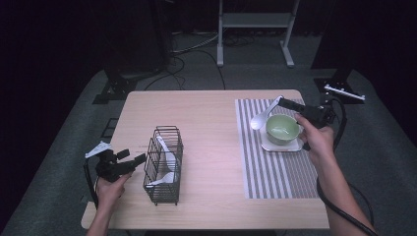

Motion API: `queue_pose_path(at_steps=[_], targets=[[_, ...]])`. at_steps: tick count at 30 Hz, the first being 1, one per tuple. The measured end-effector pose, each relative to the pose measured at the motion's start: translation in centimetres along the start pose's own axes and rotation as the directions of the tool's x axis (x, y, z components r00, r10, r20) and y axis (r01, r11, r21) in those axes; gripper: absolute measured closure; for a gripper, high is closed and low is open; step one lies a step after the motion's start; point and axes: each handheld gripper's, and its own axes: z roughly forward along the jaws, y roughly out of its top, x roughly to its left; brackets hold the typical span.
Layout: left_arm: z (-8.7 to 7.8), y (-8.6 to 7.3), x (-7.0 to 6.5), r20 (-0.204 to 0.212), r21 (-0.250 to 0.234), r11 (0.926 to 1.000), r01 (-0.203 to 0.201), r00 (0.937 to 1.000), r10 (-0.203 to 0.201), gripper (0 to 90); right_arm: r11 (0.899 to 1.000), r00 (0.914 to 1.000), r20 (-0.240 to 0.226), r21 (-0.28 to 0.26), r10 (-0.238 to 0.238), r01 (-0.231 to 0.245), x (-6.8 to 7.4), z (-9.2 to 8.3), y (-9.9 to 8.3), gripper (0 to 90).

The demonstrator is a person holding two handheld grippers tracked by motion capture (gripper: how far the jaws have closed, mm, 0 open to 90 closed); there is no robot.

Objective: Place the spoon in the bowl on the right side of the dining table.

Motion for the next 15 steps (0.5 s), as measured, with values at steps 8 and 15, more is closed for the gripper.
queue_pose_path(at_steps=[8, 15], targets=[[-0.1, 0.0, 0.0, -0.001, 0.001, 1.0, 0.0, 1.0, 0.0, 2.7, 1.0, 0.9994, 0.032, -0.022, 0.009, -0.009, -0.9, -0.9, 0.3, 85.9], [0.0, 0.0, 0.0, 0.0, 0.003, 1.0, -0.001, 1.0, 0.001, 2.8, 1.0, 0.9985, 0.053, -0.028, 0.011, -0.01, -1.4, -1.3, 0.2, 85.9]])
